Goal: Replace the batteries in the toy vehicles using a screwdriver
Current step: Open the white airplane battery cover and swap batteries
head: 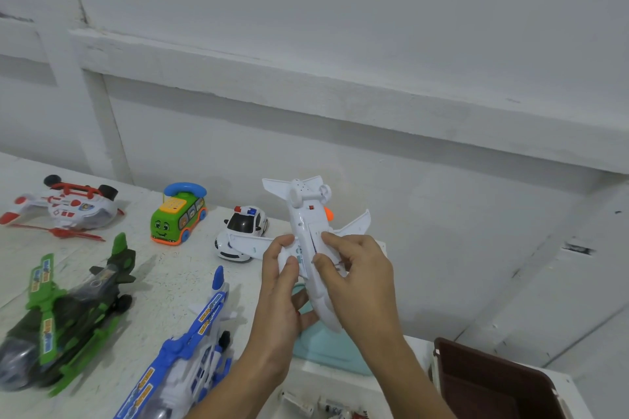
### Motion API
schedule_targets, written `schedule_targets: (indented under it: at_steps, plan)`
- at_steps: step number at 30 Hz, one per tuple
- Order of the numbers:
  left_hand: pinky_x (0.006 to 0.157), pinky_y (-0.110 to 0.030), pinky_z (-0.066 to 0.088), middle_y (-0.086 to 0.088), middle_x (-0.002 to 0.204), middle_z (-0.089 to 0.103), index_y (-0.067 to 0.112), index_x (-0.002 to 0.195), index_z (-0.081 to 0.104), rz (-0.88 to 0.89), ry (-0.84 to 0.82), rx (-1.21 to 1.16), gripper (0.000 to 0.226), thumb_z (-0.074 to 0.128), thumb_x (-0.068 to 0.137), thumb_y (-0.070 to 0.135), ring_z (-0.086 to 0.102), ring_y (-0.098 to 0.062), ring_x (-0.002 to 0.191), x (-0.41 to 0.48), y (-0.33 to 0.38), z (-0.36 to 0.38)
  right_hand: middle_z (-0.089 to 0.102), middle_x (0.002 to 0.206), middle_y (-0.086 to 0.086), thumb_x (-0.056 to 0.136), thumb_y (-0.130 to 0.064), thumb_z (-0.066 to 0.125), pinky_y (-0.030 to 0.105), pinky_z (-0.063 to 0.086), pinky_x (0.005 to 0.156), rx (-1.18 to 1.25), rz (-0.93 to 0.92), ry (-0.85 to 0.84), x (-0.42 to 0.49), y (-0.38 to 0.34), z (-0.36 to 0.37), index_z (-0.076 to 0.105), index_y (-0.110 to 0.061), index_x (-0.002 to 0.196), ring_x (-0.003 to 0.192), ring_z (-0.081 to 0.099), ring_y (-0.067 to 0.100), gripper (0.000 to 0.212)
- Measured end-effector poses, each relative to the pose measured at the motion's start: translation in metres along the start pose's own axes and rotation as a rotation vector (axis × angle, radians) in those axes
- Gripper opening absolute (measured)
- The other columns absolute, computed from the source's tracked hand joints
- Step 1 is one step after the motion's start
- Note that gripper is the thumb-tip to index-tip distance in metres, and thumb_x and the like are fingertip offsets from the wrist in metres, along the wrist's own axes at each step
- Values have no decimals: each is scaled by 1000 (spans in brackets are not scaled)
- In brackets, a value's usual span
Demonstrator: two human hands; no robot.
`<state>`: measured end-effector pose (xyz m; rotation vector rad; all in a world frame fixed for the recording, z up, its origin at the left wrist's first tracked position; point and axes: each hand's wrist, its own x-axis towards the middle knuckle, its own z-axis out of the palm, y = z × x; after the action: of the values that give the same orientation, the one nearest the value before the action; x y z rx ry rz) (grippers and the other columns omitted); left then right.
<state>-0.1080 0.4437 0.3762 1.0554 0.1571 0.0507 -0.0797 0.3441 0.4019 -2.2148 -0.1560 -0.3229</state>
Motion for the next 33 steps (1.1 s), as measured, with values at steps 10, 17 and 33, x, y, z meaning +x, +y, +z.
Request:
schedule_targets:
  at_steps: [10,17,33]
  plan:
    - [61,-34,55,1,88,75,45,110,55,-41,9,-32,23,38,104,31,70,-20,73,-1,-1,2,58,98,-9,92,-5,58,9,42,77,17,-25,-171,16,11,-26,72,-27,113,82,57,0,34]
    - [56,-31,54,-7,105,73,41,111,50,-17,31,38,27,53,99,17,70,-21,77,1,-7,10,60,96,-7,87,-8,68,10,44,75,58,-25,-185,22,18,-37,74,-29,109,77,57,-2,31]
    - [49,-29,51,-7,97,73,31,109,48,31,100,90,26,57,96,10,67,-19,66,11,-11,23,62,89,-12,81,-7,74,15,45,70,149,-25,-126,26,28,-36,72,-32,86,69,56,2,26]
